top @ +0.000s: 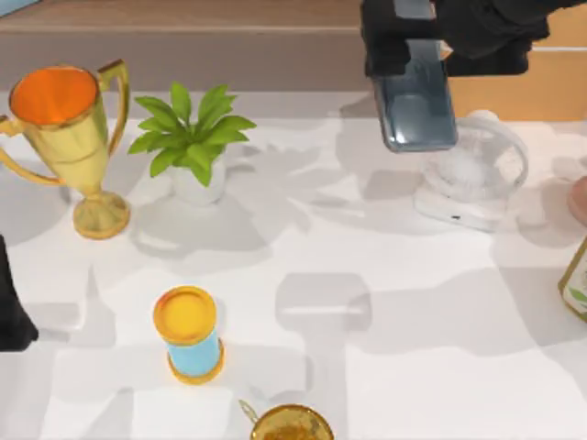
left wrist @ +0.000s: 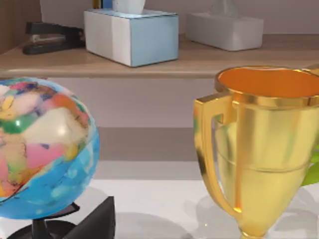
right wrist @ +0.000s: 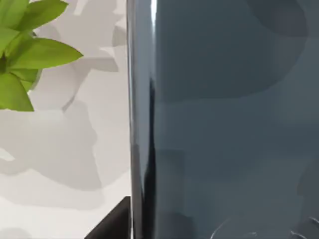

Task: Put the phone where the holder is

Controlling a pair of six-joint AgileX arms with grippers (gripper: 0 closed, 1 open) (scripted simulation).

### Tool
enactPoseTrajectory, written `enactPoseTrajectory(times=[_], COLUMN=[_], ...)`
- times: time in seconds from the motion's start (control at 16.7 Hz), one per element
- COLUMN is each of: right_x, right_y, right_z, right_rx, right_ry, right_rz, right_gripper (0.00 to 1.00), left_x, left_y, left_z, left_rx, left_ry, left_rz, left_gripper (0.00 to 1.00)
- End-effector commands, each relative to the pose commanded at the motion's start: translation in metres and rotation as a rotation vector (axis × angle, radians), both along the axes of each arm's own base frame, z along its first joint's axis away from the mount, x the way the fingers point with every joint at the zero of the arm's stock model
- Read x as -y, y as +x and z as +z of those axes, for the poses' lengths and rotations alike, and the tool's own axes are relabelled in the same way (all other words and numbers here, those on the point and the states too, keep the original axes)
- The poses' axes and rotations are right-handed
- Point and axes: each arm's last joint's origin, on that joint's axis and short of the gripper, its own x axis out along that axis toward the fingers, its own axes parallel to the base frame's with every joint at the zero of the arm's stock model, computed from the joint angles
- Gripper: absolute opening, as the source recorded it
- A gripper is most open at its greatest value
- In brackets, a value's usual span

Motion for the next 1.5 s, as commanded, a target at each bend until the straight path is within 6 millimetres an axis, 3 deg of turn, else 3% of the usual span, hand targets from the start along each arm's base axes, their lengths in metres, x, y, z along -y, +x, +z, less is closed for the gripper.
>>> enactPoseTrajectory(times=[0.24, 0.42, 0.66, 0.84, 1.14, 1.32, 1.5], right_x=[0.105, 0.192, 0.298, 0.364, 0.441, 0.468, 0.483], right_y=[0.014, 0.007, -0.027, -0.062, -0.128, -0.161, -0.185], right_z=[0.050, 0.067, 0.068, 0.054, 0.011, -0.020, -0.046], right_rx=[0.196, 0.281, 0.329, 0.345, 0.418, 0.501, 0.588], right_ry=[-0.046, -0.139, -0.250, -0.281, -0.214, -0.135, -0.064], right_rz=[0.051, 0.077, 0.119, 0.153, 0.179, 0.161, 0.125], right_gripper=[0.00, 0.00, 0.00, 0.00, 0.00, 0.00, 0.00], left_x=[0.000, 0.000, 0.000, 0.000, 0.000, 0.000, 0.000], left_y=[0.000, 0.000, 0.000, 0.000, 0.000, 0.000, 0.000], left_z=[0.000, 0.000, 0.000, 0.000, 0.000, 0.000, 0.000], left_rx=[0.000, 0.000, 0.000, 0.000, 0.000, 0.000, 0.000], left_ry=[0.000, 0.000, 0.000, 0.000, 0.000, 0.000, 0.000], left_rz=[0.000, 0.000, 0.000, 0.000, 0.000, 0.000, 0.000], left_gripper=[1.00, 1.00, 1.00, 1.00, 1.00, 1.00, 1.00])
